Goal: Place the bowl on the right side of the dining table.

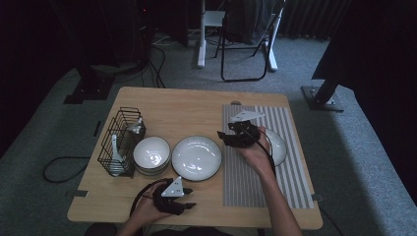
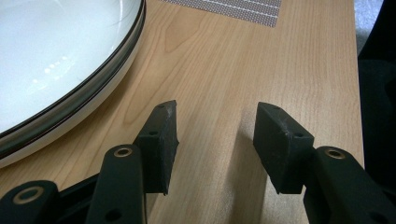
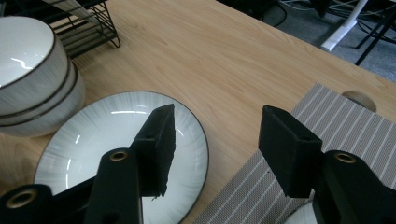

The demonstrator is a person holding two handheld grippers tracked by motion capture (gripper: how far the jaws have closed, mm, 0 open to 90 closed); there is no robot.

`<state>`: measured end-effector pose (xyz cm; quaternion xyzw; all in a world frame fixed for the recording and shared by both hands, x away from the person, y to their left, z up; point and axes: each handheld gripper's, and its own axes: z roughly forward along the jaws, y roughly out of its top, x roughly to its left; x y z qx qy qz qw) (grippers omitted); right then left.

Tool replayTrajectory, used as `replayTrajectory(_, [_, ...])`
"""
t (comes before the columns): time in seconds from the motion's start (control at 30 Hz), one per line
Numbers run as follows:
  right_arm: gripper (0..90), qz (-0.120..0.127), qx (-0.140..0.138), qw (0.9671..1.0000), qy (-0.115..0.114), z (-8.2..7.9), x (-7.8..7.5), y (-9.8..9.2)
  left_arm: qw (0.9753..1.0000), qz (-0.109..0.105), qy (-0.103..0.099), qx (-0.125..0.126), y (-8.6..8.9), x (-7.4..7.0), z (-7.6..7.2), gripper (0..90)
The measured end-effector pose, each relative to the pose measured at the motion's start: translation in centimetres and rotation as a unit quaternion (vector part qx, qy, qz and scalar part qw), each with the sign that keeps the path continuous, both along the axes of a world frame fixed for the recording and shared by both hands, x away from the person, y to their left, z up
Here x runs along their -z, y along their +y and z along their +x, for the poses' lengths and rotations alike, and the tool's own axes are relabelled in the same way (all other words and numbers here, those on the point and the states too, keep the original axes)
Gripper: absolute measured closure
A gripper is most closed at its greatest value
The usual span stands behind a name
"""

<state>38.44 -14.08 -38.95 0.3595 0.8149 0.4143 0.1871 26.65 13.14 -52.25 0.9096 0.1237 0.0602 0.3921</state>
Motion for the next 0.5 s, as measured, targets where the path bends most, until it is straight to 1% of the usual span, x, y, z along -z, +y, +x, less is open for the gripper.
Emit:
replayTrajectory(0.33, [45.6,-0.003,-0.023,0.9997,0.005,0.4,-0.5,1.6,1.0,0.0,0.0,0.005,0.1,0.0,0.0,50.4])
replayTrajectory(0.5, [45.6,-0.004,-0.029,0.9995,0.006,0.5,-0.8,2.3,1.0,0.0,-0.001,0.009,0.1,0.0,0.0,49.3])
